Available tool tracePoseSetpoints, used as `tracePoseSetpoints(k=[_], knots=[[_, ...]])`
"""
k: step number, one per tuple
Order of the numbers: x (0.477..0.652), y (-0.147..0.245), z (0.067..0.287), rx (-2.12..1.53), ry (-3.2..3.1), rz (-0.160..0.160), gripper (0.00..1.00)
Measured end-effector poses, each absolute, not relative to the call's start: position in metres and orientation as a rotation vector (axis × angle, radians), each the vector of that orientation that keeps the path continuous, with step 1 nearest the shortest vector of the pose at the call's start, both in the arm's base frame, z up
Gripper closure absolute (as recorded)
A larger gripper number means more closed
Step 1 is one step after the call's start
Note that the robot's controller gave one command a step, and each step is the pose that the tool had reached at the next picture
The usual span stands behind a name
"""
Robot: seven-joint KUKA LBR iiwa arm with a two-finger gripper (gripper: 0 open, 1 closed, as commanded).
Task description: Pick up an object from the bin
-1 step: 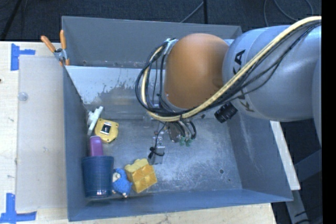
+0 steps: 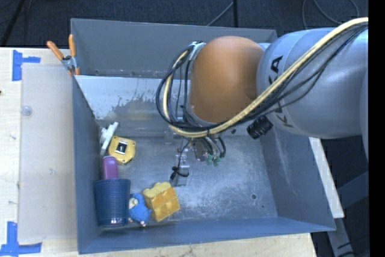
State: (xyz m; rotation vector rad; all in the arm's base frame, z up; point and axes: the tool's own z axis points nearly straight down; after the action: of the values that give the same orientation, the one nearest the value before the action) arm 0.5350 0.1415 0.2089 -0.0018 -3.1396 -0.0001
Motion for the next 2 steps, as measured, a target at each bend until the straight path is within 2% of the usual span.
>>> tracePoseSetpoints(k=[1, 2], knots=[[0.531, 0.143, 0.185, 0.181, -3.141, -0.002, 0.0], [0.5, 0.144, 0.158, 0.738, -3.047, -0.001, 0.0]])
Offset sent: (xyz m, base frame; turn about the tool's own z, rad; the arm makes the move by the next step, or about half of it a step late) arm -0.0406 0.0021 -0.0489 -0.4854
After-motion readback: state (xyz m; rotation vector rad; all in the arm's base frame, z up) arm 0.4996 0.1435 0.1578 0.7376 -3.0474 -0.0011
